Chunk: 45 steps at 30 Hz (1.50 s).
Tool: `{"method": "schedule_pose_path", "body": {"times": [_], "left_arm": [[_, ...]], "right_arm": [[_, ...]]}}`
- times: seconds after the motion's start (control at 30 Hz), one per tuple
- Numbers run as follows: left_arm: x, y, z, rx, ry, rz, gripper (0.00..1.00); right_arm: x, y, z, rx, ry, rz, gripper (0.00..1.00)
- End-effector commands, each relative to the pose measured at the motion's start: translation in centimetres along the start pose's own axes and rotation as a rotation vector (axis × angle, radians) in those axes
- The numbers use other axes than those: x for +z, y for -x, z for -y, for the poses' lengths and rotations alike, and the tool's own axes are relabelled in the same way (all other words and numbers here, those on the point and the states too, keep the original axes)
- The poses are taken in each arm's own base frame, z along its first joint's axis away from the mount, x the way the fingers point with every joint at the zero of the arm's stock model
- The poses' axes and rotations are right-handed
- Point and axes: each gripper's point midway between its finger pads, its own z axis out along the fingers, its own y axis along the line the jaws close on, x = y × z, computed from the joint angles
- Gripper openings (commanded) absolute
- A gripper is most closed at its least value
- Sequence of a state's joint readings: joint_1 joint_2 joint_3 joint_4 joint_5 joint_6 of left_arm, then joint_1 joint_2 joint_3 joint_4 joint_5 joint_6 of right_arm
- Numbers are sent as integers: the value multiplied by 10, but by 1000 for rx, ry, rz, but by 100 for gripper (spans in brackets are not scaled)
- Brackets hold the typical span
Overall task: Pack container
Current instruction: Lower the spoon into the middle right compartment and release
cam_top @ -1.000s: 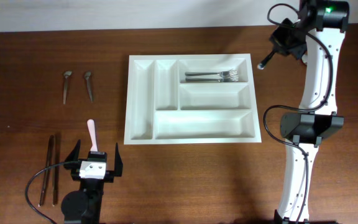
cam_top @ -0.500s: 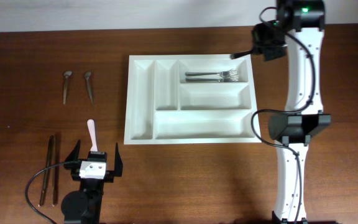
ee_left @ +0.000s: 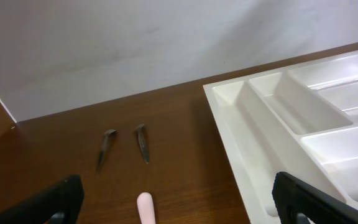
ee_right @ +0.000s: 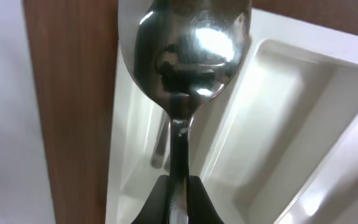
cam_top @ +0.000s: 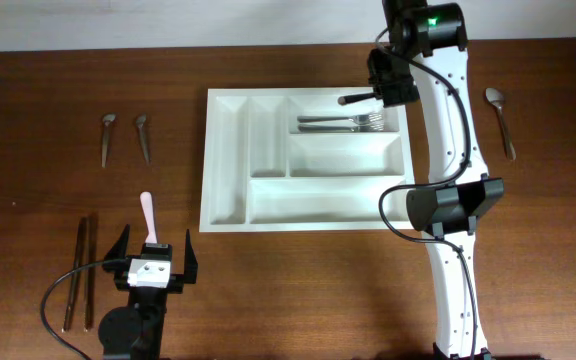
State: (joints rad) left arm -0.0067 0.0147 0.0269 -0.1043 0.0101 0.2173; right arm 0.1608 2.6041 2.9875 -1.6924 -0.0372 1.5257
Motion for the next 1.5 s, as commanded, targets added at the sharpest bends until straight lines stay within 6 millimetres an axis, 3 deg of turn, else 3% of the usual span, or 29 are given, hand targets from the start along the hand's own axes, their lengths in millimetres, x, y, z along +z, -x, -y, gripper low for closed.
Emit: {"method": "schedule_pose_path", "body": {"times": [0.0,0.17,0.37,0.63,0.93,1.23,1.47], "left_arm": [[0,-2,-2,1,13,1,99],[0,-2,-2,1,13,1,99],[0,-2,-2,1,13,1,99],[0,-2,-2,1,13,1,99],[0,-2,-2,1,13,1,99],[0,-2,-2,1,13,1,99],[0,-2,-2,1,13,1,99]], "right_arm": [[7,2,8,47,-42,18,4],[23,-13,20,44,-115,-1,4],[39,-48,34,53,-190,-23,4],[43,-73,40,91,-206,22,11],[54,-62,51,83,-256,87,10],[77,-58,81,73,-388,113,10],[80,-46,81,63,-383,172,21]]}}
